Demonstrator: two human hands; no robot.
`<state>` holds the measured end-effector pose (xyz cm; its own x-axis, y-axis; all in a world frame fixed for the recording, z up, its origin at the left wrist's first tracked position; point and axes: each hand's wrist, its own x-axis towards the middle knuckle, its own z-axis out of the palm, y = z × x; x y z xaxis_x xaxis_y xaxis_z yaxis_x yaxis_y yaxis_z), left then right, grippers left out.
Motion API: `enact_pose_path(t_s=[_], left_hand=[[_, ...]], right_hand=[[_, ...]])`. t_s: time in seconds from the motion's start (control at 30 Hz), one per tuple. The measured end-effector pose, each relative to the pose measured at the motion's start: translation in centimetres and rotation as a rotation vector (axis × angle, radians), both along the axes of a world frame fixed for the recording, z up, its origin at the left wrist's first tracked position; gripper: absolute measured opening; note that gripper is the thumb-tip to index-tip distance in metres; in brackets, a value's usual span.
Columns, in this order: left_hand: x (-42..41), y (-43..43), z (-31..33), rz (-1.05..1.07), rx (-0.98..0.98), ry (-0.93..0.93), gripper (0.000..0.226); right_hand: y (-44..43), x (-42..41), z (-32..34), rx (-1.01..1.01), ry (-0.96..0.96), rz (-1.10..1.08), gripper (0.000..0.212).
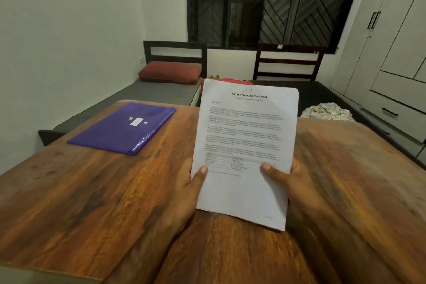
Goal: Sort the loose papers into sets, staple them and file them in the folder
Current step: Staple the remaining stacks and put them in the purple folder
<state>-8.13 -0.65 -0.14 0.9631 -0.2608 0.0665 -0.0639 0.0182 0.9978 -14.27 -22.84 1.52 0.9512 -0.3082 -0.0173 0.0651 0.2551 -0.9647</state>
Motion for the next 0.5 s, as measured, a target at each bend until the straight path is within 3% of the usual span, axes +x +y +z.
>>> enact_pose_path(t_s=[0.2, 0.37, 0.5], left_hand=[[0.1, 1.9, 2.9, -0.005, 0.086, 0.102, 0.013], [-0.8, 3.6, 0.2, -0.027, 0.406, 0.170, 0.019], [-0.2, 4.3, 0.2, -0.058, 0.596, 0.198, 0.015]], right_hand=[[-0.2, 0.5, 3.1, -0.076, 0.000, 0.130, 0.029], [1.4, 1.7, -2.9, -0.332, 0.323, 0.178, 0.027], [1.4, 2.1, -4.3, -0.368, 0.345, 0.215, 0.029]])
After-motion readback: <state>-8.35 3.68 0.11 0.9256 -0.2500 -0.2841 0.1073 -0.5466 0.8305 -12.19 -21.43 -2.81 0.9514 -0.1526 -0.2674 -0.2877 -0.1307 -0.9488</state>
